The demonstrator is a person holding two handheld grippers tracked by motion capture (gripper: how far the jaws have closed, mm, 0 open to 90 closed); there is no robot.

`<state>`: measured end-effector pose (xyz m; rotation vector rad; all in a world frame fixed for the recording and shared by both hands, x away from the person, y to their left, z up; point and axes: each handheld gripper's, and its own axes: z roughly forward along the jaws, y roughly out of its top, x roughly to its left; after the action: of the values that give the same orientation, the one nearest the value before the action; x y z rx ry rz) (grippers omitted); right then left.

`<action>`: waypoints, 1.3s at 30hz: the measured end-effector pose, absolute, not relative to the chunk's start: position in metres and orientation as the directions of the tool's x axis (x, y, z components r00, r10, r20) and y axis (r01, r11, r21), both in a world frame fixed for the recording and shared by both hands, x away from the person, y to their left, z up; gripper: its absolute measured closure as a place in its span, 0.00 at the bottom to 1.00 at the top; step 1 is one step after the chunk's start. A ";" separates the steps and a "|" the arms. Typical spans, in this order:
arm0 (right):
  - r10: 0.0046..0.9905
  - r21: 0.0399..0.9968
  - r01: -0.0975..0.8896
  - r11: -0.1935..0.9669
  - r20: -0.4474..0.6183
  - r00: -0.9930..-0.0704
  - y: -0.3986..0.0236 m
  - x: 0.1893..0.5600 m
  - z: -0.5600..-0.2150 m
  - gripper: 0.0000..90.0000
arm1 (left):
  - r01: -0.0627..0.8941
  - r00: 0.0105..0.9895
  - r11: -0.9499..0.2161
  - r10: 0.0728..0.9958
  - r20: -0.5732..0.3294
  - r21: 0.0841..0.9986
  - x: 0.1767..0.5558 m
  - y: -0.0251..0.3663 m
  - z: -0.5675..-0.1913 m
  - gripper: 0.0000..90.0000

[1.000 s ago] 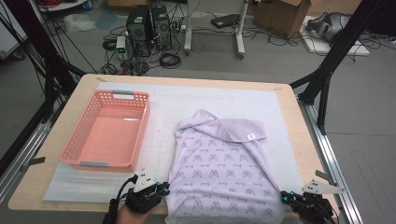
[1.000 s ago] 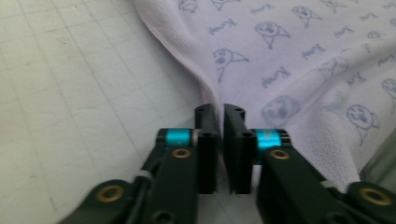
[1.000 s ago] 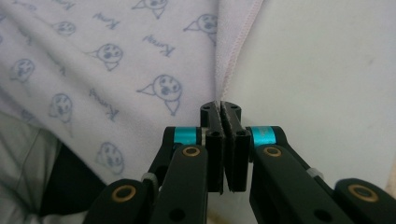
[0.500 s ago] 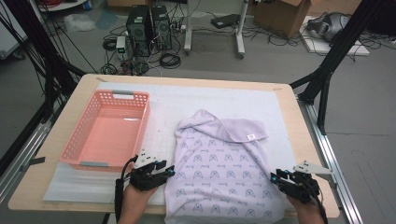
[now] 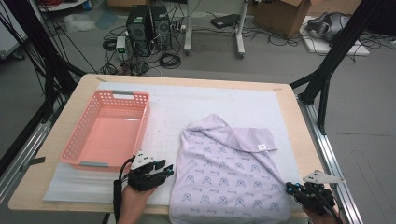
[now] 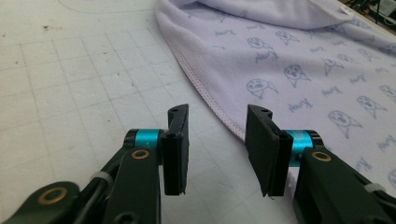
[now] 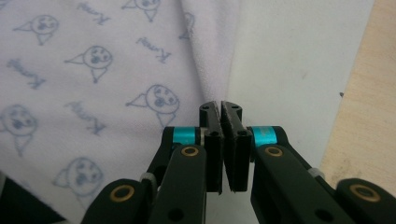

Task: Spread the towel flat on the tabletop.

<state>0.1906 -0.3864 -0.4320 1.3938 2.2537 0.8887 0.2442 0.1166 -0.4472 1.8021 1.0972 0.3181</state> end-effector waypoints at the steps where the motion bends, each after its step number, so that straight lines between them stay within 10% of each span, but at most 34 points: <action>1: 0.882 0.684 0.657 0.317 0.042 -0.469 -0.386 0.190 -0.431 0.92 | 0.545 0.561 -0.128 0.791 -0.247 0.829 0.245 0.115 -0.448 0.67; 12: 0.884 0.742 0.614 0.271 0.062 -0.464 -0.378 0.195 -0.431 0.74 | 0.563 0.618 -0.246 0.759 -0.204 0.789 0.261 0.076 -0.453 0.57; 17: 0.892 0.747 0.622 0.235 0.088 -0.443 -0.381 0.197 -0.432 0.72 | 0.551 0.610 -0.284 0.779 -0.145 0.785 0.260 0.079 -0.451 0.96; 28: 0.892 0.763 0.609 0.215 0.101 -0.441 -0.377 0.207 -0.434 0.65 | 0.567 0.558 -0.290 0.824 -0.100 0.771 0.226 0.119 -0.448 1.00; 39: 0.904 0.750 0.627 0.209 0.096 -0.416 -0.372 0.225 -0.441 0.64 | 0.530 0.594 -0.191 0.779 -0.201 0.826 0.244 0.105 -0.448 0.56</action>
<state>0.2251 -0.3721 -0.4414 1.4285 2.1258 1.0476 0.2439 0.1054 -0.4482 1.8644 1.0552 0.3261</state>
